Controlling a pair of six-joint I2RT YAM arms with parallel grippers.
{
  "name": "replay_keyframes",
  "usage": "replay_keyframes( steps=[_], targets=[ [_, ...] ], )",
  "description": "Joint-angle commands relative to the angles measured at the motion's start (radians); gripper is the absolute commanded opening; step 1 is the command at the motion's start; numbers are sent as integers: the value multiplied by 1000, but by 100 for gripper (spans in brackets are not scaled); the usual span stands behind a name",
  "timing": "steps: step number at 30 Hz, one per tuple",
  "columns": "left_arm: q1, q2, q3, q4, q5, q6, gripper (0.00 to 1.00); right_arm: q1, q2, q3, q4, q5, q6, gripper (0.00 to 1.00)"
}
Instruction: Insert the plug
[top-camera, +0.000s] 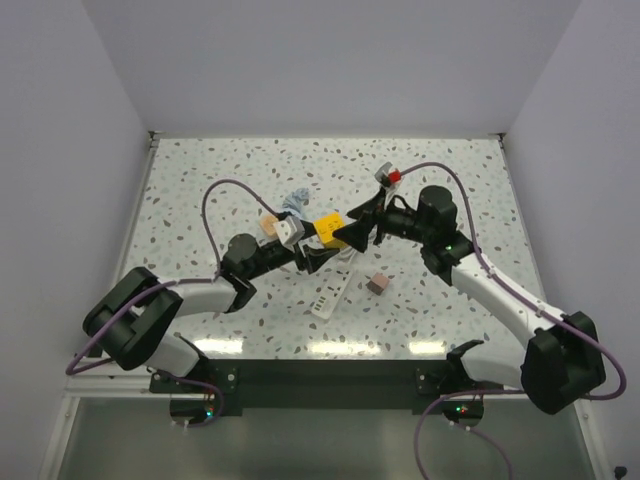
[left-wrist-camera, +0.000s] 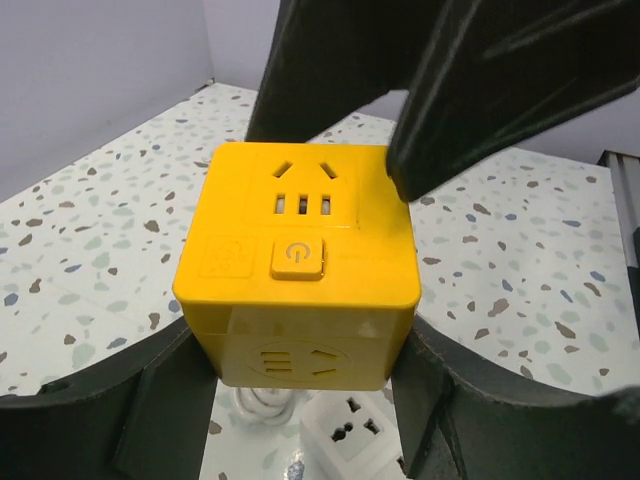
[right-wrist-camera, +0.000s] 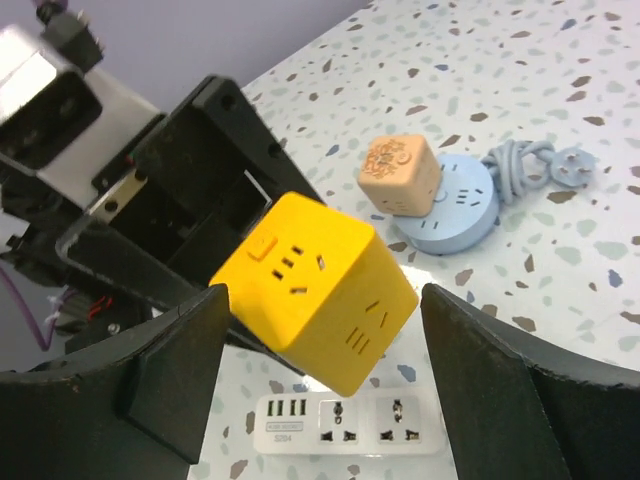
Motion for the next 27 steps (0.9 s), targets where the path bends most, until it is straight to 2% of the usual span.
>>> replay_keyframes(
  steps=[1,9,13,27],
  targets=[
    [-28,9,17,-9,-90,93,0,14,-34,73,-62,152,12,81],
    [-63,22,65,-102,-154,129,0,140,9,177,-221,326,-123,83],
    [-69,29,91,-136,-183,129,0,191,37,203,-275,409,-159,87],
    [-95,3,102,-165,-245,180,0,255,123,234,-370,563,-212,88]
  ],
)
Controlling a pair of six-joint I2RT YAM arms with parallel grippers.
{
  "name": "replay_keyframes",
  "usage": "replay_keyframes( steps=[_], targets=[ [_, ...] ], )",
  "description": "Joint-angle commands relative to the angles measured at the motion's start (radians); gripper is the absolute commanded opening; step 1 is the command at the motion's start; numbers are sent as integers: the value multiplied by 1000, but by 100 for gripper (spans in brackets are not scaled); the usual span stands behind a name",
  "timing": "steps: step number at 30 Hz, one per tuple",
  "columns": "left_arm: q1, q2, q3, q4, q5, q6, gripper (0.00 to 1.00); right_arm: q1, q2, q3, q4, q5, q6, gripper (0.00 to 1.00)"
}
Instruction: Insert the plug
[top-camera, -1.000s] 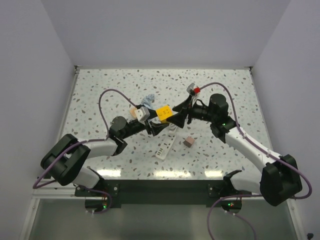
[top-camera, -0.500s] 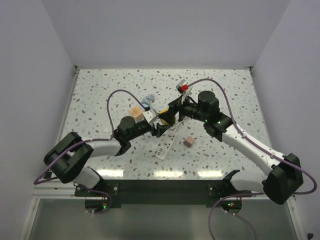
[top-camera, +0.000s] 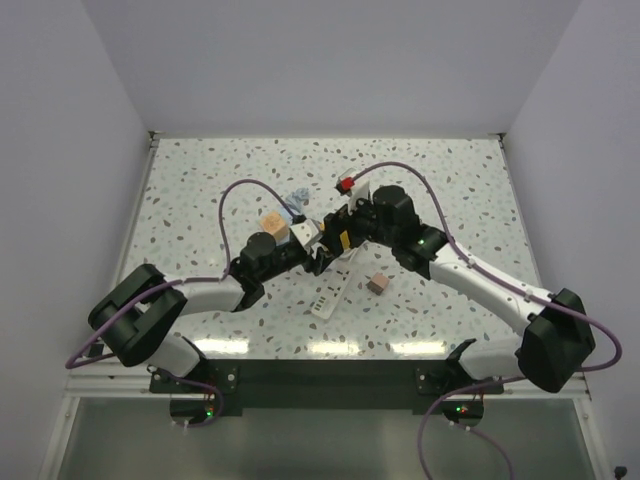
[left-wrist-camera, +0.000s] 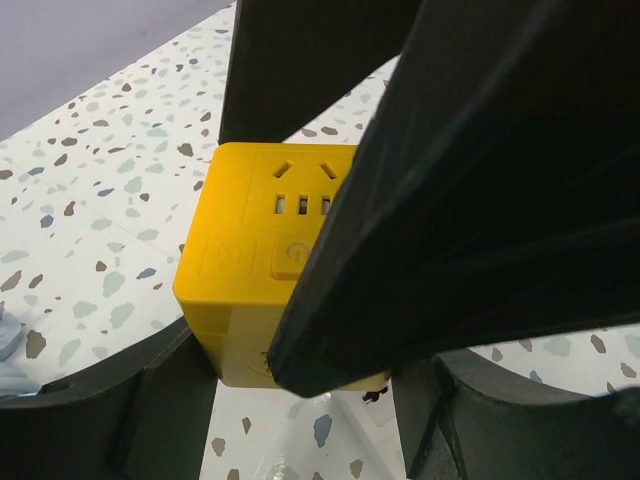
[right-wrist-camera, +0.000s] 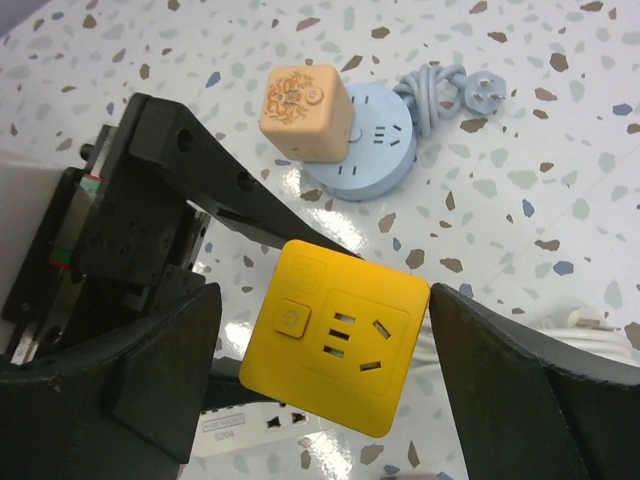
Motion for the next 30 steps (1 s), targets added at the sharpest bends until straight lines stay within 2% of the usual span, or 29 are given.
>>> replay_keyframes(
  steps=[1,7,9,11,15,16,17,18,19,20,21,23,26,30],
  targets=[
    [-9,-32,48,69,-34,37,0,22,25,50,-55,69,-35,88],
    [-9,-43,46,62,-43,38,0,24,34,47,-58,83,-35,87],
    [-9,-44,45,63,-57,41,0,25,39,51,-66,81,-35,85],
    [-9,-46,45,63,-69,43,0,25,47,53,-78,77,-35,76],
    [-9,-52,37,80,-78,41,0,25,82,74,-101,60,-35,49],
    [-9,-56,31,86,-83,40,0,25,90,82,-109,61,-33,25],
    [-9,-58,26,88,-96,37,0,25,109,94,-109,66,-32,14],
    [-9,-62,20,88,-104,37,17,25,116,100,-109,72,-30,3],
    [-9,-69,17,86,-112,34,28,24,123,105,-99,78,-24,0],
    [-9,-73,11,88,-135,32,53,24,134,116,-92,90,-22,0],
    [-9,-76,5,85,-152,32,68,24,140,126,-89,106,-24,0],
    [-8,-98,-18,77,-194,34,89,16,163,171,-92,106,-36,0],
    [-8,-131,-55,63,-251,29,100,1,189,235,-95,107,-47,0],
    [-8,-209,-116,24,-339,18,100,-24,244,283,-72,101,-50,0]
  ],
)
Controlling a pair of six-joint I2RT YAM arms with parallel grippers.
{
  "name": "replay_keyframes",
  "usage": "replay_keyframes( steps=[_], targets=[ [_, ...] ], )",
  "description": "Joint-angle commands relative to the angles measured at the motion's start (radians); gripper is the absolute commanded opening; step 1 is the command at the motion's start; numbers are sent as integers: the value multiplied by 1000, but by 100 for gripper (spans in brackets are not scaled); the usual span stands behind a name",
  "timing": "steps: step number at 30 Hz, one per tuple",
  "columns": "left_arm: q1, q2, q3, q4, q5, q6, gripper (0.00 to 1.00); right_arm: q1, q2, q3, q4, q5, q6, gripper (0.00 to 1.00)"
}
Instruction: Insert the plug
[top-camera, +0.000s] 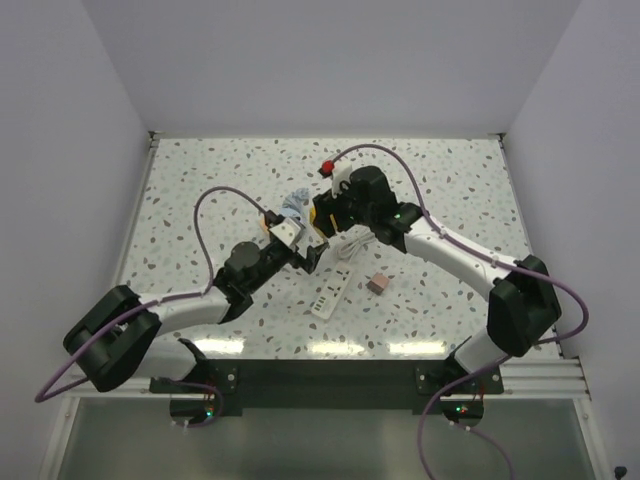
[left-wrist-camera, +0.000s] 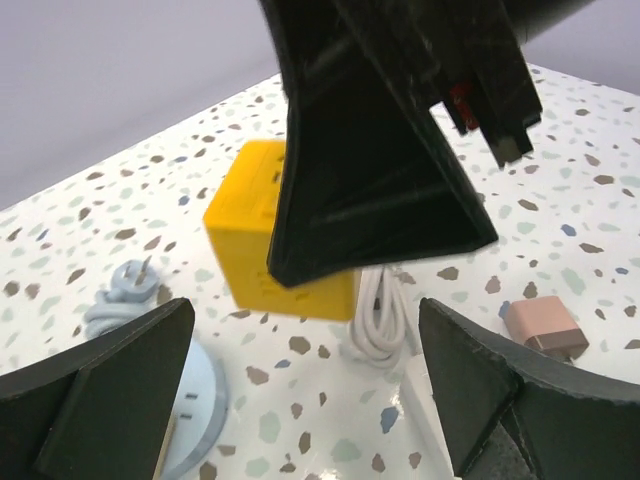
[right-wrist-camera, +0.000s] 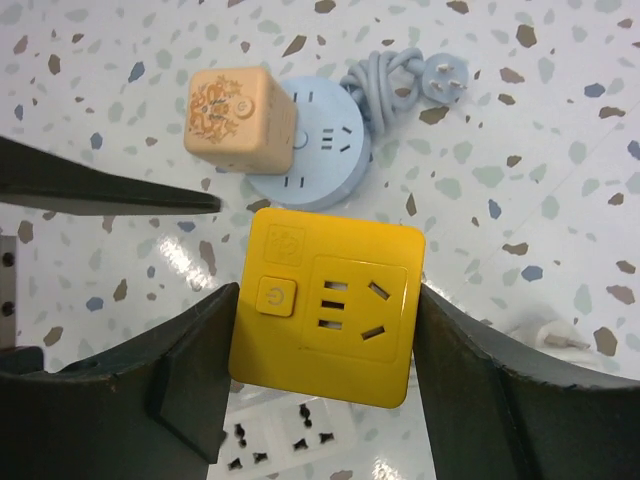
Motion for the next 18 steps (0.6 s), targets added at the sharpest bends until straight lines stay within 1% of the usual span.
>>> replay_keyframes(
  steps=[1,3,4,5,6,7,8,9,10,12,14,18],
  targets=[
    [-1,-79,-53,17,-143,-3,100,-20,22,88,63,8,-22,0],
    [-1,-129,-85,-12,-209,-23,100,-23,55,99,84,6,-24,0],
    [-1,-145,-93,-26,-287,-25,100,-23,66,106,113,0,-28,0],
    [-1,-159,-102,-47,-326,-74,100,-25,81,110,129,-9,-31,0],
    [1,-182,-114,-59,-365,-89,100,-25,106,111,161,-9,-33,0],
    [4,-191,-114,-88,-434,-121,100,-25,117,111,164,-17,-34,0],
    [8,-199,-117,-102,-459,-135,100,-25,128,111,199,-28,-33,0],
    [23,-208,-121,-116,-472,-148,100,-25,137,110,239,-32,-34,0],
    [36,-211,-124,-130,-476,-175,100,-25,160,116,250,-44,-66,0],
    [80,-202,-127,-138,-470,-201,100,-25,184,125,282,-75,-83,0],
    [102,-189,-125,-144,-472,-227,100,-25,218,140,299,-90,-90,0],
    [151,-115,-105,-130,-456,-246,100,-26,272,174,315,-124,-122,0]
  ],
)
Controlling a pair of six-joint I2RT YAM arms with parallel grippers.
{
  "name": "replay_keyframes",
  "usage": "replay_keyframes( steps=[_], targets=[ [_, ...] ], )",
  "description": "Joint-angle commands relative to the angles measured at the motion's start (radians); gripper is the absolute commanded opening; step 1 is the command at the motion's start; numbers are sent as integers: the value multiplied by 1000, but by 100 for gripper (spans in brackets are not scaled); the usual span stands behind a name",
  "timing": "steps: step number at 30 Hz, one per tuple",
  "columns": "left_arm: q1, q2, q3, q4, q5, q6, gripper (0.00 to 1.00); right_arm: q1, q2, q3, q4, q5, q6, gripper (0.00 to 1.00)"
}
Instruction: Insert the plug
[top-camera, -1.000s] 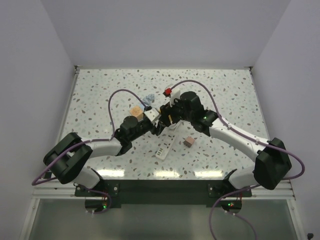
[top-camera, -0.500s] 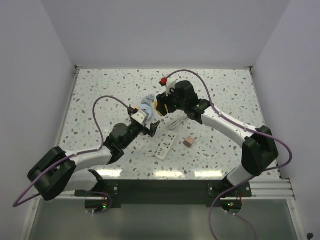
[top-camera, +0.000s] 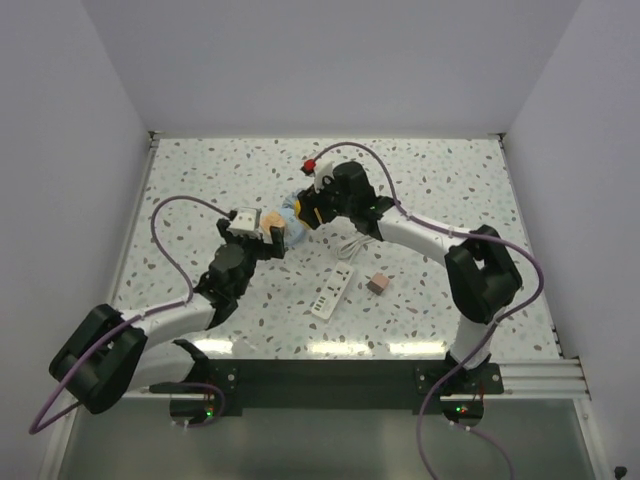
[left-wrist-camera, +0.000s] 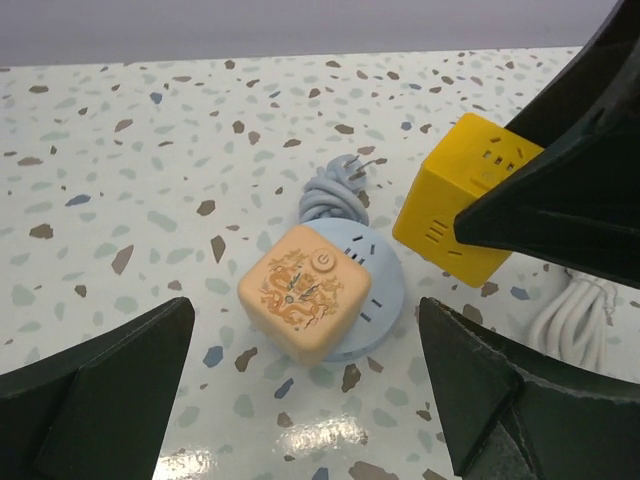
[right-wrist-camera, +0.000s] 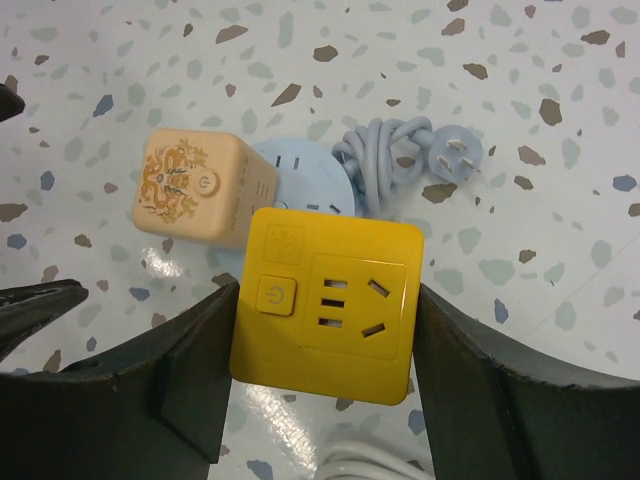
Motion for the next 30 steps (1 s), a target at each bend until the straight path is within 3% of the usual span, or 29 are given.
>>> replay_keyframes(
  steps=[1,11,30],
  targets=[
    [41,70,16,8,-31,-59,100,0,22,81,119,-61,-51,0],
    [141,232,53,121,77,-97,100,0,97,113,168,-104,-77,0],
    [195,307,94,163,211,-28,100,0,200,189,196,-130,-55,0]
  ],
)
